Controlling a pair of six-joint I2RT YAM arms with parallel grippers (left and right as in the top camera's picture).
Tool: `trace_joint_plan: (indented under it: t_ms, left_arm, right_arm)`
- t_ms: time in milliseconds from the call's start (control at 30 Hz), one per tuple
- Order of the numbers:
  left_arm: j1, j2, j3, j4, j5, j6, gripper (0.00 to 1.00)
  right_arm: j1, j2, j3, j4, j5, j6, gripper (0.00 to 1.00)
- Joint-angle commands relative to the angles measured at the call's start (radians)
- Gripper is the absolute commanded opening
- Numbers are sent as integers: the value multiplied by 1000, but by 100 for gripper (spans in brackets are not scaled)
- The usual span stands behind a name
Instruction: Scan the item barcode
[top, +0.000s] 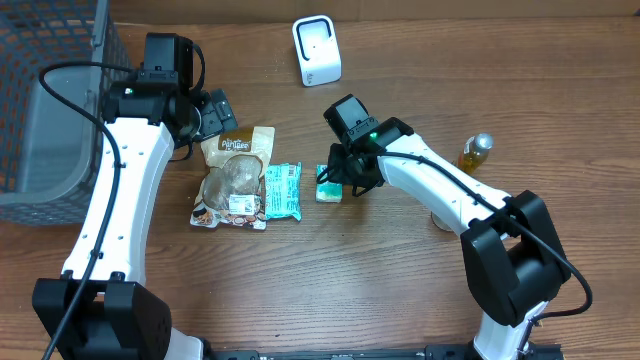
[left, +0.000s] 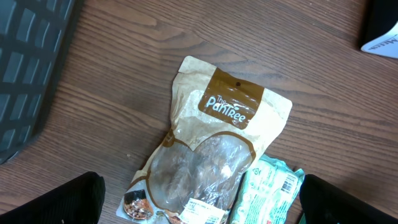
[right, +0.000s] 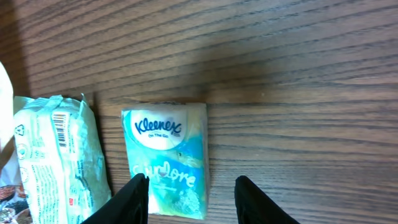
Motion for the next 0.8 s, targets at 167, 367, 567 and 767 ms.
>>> trace_joint_plan:
  t_ms: [167,367,567,767]
  left_arm:
    - [-2,-6,12,0,-6,3,99]
    - [-2,-6,12,0,-7,3,100]
    - [-2,-6,12,0,-6,3,100]
    - [-2,-6,12,0,-6,3,100]
  right_arm:
    - [6,10,2,20,-10,-3,46]
    - [5,10,2,50,-17,-3,77]
    - [3,10,2,80,-17,-58,100]
    - [5,10,2,60,-17,-82,100]
